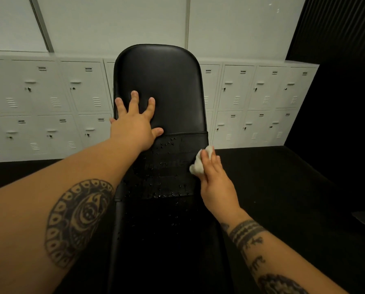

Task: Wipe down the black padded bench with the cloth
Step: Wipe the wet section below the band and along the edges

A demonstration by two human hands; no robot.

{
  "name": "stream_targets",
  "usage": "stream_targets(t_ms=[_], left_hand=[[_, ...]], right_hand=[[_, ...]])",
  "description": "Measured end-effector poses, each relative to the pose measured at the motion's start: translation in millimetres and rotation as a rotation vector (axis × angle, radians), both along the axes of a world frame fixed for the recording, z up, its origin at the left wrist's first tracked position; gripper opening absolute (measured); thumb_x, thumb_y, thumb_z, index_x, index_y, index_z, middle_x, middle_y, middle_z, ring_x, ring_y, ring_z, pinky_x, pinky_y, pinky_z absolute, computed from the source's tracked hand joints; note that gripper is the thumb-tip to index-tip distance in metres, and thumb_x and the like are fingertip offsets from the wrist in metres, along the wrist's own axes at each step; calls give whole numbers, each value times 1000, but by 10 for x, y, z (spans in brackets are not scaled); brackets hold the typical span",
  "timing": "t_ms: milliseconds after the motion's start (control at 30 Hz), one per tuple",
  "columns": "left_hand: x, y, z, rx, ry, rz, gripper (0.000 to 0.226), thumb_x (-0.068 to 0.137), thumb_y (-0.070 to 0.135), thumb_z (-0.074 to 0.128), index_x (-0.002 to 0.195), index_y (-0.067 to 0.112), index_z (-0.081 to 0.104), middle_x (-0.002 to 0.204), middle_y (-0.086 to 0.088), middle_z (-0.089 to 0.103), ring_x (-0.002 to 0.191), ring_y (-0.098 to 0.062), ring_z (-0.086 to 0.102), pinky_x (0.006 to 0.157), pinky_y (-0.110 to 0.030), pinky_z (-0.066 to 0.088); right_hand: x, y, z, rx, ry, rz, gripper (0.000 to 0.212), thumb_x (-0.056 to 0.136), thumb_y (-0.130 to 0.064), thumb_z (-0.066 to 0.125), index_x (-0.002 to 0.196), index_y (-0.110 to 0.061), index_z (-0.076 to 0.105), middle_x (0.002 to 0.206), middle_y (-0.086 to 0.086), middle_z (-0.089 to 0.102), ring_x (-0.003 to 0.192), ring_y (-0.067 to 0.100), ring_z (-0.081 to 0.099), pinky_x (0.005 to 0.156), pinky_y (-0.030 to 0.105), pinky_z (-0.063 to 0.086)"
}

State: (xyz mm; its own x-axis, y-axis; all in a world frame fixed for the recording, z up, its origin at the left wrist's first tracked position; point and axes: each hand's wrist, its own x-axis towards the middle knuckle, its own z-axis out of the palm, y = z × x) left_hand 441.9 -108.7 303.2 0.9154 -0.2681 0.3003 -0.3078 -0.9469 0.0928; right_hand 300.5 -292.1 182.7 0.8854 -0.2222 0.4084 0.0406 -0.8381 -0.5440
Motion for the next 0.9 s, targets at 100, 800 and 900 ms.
stream_targets(t_ms=[100, 800, 900], left_hand=[[-3, 1, -11, 0, -1, -4, 89, 97, 63, 51, 161, 41, -6, 170, -3, -20, 154, -43, -15, 118, -68, 21], [-4, 26, -34, -1, -14, -11, 89, 97, 65, 48, 161, 41, -7, 170, -3, -20, 154, -42, -17, 120, -67, 19], [2, 31, -30, 0, -10, -7, 89, 97, 65, 49, 161, 41, -7, 170, -3, -20, 154, -43, -17, 120, -67, 20]], right_hand=[[370, 95, 329, 25, -29, -72, 62, 105, -19, 43, 159, -29, 14, 166, -10, -5, 153, 24, -4, 121, 40, 14], [323, 76, 331, -124, -228, 13, 55, 97, -5, 56, 146, -27, 47, 159, -10, 33, 152, 19, 12, 118, 43, 19], [457, 226, 450, -224, -243, 52, 43, 97, -16, 60, 138, -26, 56, 153, -6, 45, 149, 21, 22, 116, 42, 15]])
